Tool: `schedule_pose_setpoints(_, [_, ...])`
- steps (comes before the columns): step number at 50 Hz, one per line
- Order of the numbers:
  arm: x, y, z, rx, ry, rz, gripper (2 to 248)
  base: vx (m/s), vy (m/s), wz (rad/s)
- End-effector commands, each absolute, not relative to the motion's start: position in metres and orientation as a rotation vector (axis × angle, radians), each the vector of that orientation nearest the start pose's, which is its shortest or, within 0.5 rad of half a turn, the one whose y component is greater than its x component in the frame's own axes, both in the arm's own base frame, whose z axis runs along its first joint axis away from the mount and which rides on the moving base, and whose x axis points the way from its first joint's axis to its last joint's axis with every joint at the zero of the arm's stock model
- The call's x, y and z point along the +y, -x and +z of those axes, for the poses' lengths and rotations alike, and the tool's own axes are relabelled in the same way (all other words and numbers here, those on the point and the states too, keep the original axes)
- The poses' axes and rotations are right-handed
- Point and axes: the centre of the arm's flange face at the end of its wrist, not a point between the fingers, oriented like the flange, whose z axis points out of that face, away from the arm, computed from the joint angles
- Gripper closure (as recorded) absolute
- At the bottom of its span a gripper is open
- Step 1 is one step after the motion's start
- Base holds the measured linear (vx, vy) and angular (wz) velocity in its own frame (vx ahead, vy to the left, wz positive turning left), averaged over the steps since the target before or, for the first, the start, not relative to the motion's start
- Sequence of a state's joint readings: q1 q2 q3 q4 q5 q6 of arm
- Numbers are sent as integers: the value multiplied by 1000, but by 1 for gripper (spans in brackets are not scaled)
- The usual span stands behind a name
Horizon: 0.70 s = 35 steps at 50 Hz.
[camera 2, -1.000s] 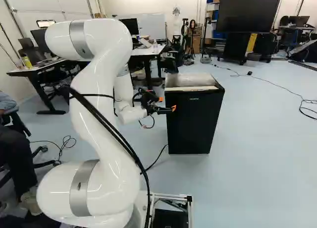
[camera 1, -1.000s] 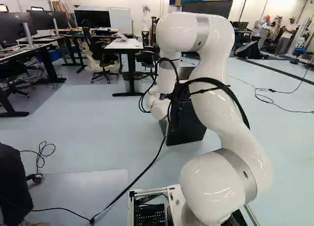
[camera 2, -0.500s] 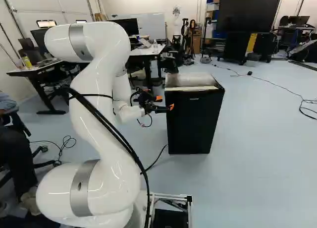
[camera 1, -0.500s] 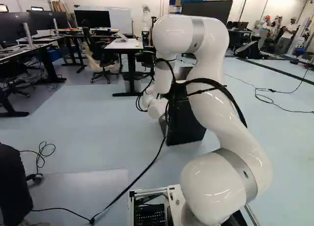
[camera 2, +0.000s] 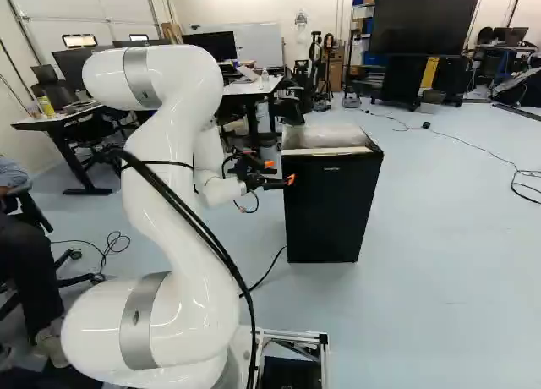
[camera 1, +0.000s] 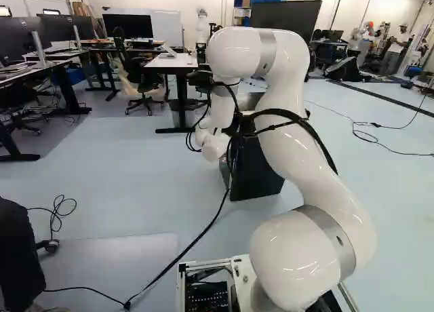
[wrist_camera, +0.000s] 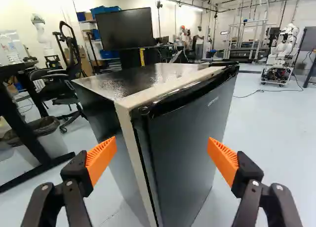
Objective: Open the fridge door
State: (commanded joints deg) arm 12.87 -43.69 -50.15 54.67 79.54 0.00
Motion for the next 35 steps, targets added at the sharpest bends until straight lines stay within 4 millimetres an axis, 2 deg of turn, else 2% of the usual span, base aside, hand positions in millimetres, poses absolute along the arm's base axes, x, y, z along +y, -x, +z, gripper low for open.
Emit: schedule_pose_setpoints(35, [42,-527,228,1080,2484,-2301,3,0,0,0])
